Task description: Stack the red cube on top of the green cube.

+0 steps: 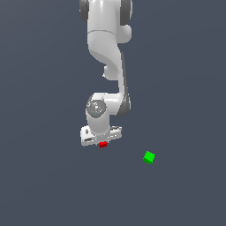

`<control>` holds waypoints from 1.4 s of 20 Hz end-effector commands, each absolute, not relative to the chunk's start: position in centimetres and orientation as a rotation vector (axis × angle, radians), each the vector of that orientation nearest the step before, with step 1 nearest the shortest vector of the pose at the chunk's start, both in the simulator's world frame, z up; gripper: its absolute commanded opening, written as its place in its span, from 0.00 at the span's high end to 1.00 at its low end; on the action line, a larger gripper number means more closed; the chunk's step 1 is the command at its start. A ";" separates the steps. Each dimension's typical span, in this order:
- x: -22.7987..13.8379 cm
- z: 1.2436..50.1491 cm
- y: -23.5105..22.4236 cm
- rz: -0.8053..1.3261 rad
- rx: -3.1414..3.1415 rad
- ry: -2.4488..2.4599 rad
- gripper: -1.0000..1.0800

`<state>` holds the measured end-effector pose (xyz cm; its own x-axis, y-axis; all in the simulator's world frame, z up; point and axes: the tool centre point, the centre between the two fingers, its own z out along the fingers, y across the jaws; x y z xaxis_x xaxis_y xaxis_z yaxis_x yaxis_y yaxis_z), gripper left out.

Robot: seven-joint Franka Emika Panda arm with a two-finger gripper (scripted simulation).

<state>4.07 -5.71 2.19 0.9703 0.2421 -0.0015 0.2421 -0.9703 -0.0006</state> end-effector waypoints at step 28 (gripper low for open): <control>4.5 11.5 -4.3 -0.001 -3.118 -0.383 1.00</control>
<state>4.38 -4.89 11.62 0.9706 0.2407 0.0004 0.2407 -0.9706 0.0005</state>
